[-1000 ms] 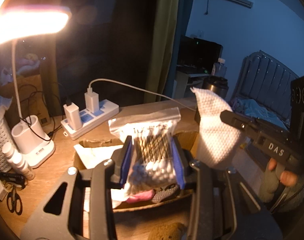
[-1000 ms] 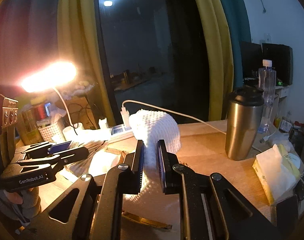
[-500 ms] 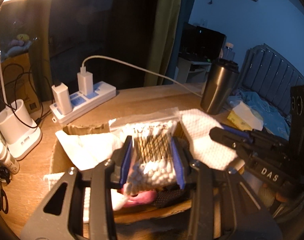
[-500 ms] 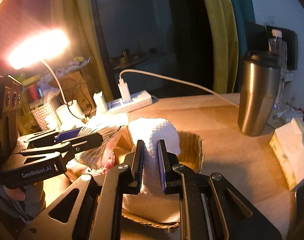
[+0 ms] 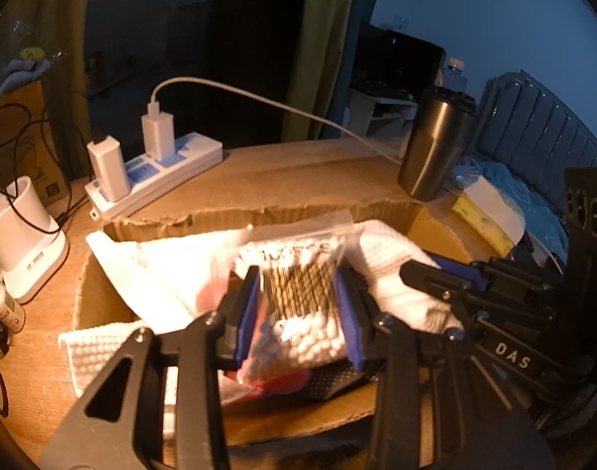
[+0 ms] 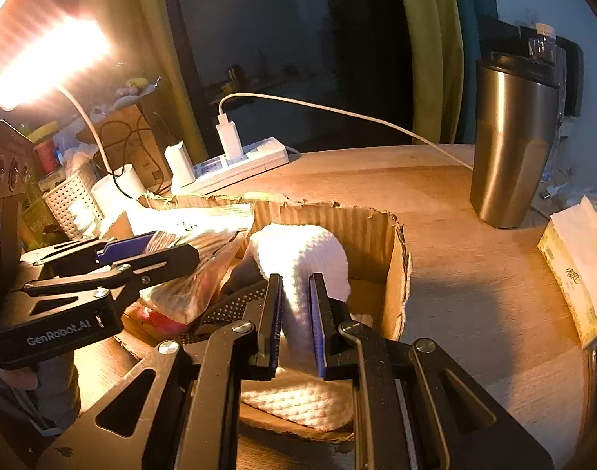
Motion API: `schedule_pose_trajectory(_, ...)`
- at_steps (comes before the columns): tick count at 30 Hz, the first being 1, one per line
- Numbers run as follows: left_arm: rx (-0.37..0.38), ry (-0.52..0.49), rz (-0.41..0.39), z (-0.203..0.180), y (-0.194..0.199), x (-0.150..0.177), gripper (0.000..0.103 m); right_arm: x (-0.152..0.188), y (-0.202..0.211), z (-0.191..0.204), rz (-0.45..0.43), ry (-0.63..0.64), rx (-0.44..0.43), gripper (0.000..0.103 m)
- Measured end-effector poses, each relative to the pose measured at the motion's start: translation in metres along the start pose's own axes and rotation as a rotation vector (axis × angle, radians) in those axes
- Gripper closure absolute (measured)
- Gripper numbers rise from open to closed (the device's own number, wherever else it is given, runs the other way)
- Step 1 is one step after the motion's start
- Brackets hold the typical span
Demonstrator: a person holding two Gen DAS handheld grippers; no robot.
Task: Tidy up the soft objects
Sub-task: 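Lower the towel and swab bag into the box and open both tools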
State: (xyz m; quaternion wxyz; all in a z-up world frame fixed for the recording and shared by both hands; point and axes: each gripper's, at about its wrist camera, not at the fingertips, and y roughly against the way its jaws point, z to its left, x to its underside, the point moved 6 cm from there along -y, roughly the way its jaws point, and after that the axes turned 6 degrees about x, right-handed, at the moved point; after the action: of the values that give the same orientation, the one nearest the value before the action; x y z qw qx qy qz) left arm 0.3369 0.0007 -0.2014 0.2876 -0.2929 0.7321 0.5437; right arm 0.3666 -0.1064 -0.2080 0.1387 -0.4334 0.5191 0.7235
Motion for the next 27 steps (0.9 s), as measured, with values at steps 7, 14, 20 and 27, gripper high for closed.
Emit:
schedule_pose_trajectory(7,-0.019,0.024,0.016,0.006,0.001,0.001,0.054,-0.001,0.003,0.001,0.001,-0.012,0.003,0.073)
schedule_pose_trajectory(14,-0.022,0.014,-0.026,0.002,0.02,-0.004,0.047,-0.004,0.023,0.002,-0.046,-0.011,0.022,0.052)
schedule_pose_trajectory(20,-0.029,0.012,-0.068,-0.001,0.044,-0.006,0.042,-0.005,0.043,0.005,-0.076,-0.01,0.048,0.052)
schedule_pose_trajectory(27,-0.031,0.002,-0.115,-0.005,0.078,-0.002,0.041,-0.005,0.07,0.015,-0.111,0.003,0.076,0.05)
